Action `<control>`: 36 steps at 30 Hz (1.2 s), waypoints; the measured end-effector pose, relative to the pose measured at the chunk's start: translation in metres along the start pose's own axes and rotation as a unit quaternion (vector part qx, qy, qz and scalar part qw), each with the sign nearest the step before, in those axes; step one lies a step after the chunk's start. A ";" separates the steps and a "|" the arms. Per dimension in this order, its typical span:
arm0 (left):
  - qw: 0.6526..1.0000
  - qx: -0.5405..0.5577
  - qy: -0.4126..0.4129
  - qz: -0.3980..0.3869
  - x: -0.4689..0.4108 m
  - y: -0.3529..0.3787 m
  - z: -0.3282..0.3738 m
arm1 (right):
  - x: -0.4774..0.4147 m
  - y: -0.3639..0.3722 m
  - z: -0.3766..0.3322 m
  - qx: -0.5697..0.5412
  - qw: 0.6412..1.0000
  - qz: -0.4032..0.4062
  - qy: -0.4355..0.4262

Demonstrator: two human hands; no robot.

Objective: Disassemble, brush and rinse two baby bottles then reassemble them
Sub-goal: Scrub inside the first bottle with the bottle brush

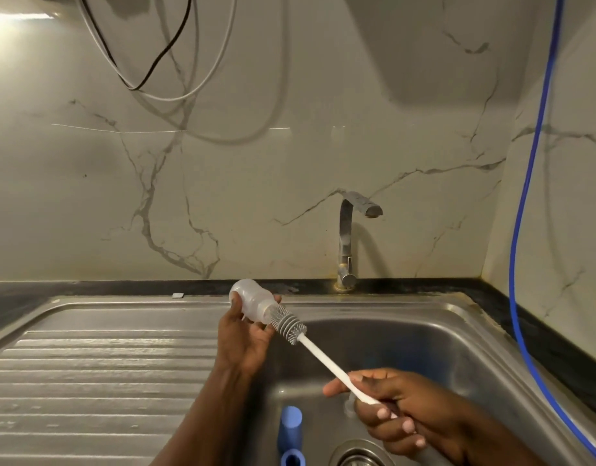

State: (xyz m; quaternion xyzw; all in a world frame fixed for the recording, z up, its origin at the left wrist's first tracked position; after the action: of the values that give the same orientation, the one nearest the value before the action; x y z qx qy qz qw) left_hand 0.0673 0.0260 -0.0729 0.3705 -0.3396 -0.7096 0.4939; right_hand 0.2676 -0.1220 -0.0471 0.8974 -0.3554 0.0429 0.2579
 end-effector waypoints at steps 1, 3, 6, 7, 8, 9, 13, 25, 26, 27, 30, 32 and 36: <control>0.999 -0.021 -0.005 0.030 0.000 -0.003 -0.001 | 0.001 -0.001 -0.002 0.012 1.000 0.014 -0.005; 0.997 -0.053 -0.020 0.059 0.000 -0.006 -0.009 | 0.003 -0.002 -0.006 0.042 0.997 0.060 -0.019; 0.994 -0.086 -0.033 0.064 0.000 -0.002 -0.020 | -0.001 -0.005 -0.007 0.088 0.985 0.137 -0.059; 0.992 -0.102 -0.033 0.066 -0.001 -0.003 -0.021 | -0.001 -0.006 -0.006 0.128 0.976 0.162 -0.071; 0.990 -0.118 -0.031 0.066 -0.002 -0.005 -0.022 | -0.001 -0.006 -0.004 0.186 0.962 0.185 -0.077; 0.988 -0.136 -0.028 0.066 -0.002 -0.006 -0.023 | -0.001 -0.005 -0.003 0.257 0.940 0.210 -0.077; 0.975 -0.206 -0.006 0.087 -0.004 -0.011 -0.025 | -0.003 0.005 0.000 0.460 0.845 0.261 -0.072; 0.974 -0.206 -0.021 0.093 -0.005 -0.009 -0.033 | -0.025 0.013 0.013 0.535 0.789 0.292 -0.077; 0.975 -0.205 -0.020 0.085 -0.005 -0.007 -0.033 | -0.026 0.013 0.013 0.535 0.789 0.292 -0.080; 0.975 -0.206 -0.020 0.077 -0.005 -0.005 -0.034 | -0.027 0.013 0.013 0.533 0.789 0.295 -0.081; 0.973 -0.221 -0.043 0.043 -0.001 0.006 -0.043 | -0.028 0.010 0.009 0.512 0.795 0.320 -0.067; 0.964 -0.259 -0.060 0.012 0.002 0.014 -0.053 | -0.024 0.008 0.001 0.486 0.801 0.344 -0.064; 0.927 -0.360 -0.082 -0.071 0.005 0.027 -0.071 | -0.012 0.000 -0.011 0.447 0.814 0.360 -0.084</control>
State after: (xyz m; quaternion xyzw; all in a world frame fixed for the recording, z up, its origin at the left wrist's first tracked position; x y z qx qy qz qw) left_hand 0.1391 0.0054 -0.0856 0.1315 -0.0735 -0.8452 0.5128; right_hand 0.2600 -0.1096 -0.0407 0.7219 -0.6149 0.2118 -0.2366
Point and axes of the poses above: each hand's wrist, its own x-axis away from the middle knuckle, its own y-axis out of the palm, z = x × y, the point moved 4 cm from there along -x, towards the middle knuckle, and after that the axes turned 15 degrees about -z, right-handed, at the moved point
